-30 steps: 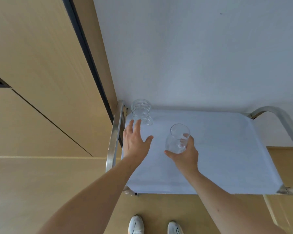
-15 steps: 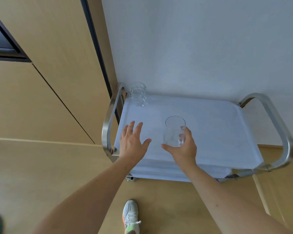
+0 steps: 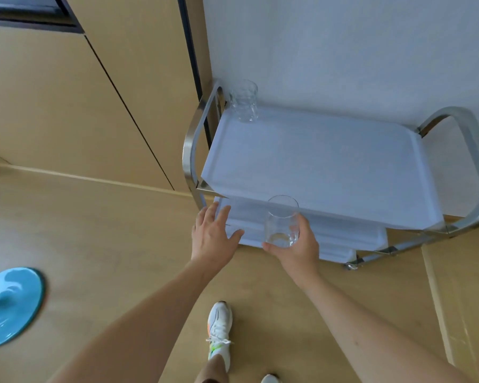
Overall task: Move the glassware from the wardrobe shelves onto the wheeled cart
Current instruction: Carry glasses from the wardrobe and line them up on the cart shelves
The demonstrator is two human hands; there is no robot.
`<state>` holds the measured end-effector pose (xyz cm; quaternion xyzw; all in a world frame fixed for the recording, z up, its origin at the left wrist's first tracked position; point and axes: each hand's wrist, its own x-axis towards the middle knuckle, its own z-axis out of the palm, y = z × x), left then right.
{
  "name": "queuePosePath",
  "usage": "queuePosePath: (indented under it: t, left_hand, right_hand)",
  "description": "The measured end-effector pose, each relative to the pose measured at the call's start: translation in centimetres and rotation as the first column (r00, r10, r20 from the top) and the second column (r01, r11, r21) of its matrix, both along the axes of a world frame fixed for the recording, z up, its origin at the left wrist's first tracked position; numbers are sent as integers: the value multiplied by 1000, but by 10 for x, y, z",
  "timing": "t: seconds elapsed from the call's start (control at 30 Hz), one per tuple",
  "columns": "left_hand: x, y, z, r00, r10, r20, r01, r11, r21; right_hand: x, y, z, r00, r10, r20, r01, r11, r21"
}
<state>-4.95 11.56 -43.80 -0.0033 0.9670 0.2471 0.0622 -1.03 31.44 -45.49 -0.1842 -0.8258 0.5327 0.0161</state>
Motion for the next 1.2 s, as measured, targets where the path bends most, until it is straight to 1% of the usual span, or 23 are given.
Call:
queuePosePath:
  t: [0.1,0.27,0.4,0.53,0.67,0.83,0.93,1.07,1.2]
  left_hand:
    - [-1,-6,-26,999,5,44,-5,1000,-1]
    - [-12,-16,-88,996,-16,88,14,1000,20]
    - [-25,-22,-142,995,-16,98,12,999,37]
    - [-38,-22,-188,997,-14,73,10,999,48]
    - [-57,-18,-225,1000,-11,18,10,999,44]
    - [-91,-13,-260,995,-35,-96,38,999,33]
    - [-111,-11,-279,983,-58,-175,66,997,45]
    - [-137,-9,-306,964,-72,-257,76,997,7]
    - [-153,-7,-332,951,-67,-303,68,998,-8]
  right_hand:
    - [2,-10,-25,999,20,49,-20,1000,-3]
    - [-8,-26,-86,993,44,107,-43,999,-9]
    - [-26,-35,-138,993,54,103,-54,999,-2]
    - [-51,-38,-181,997,54,62,-55,998,15]
    - [-80,-37,-214,998,62,-3,-62,997,38]
    - [-119,-34,-243,991,54,-122,-51,998,27]
    - [-142,-31,-260,980,69,-189,-57,996,67]
    - [-172,-27,-286,958,83,-275,-44,989,145]
    - [-189,-24,-310,946,70,-317,-29,991,133]
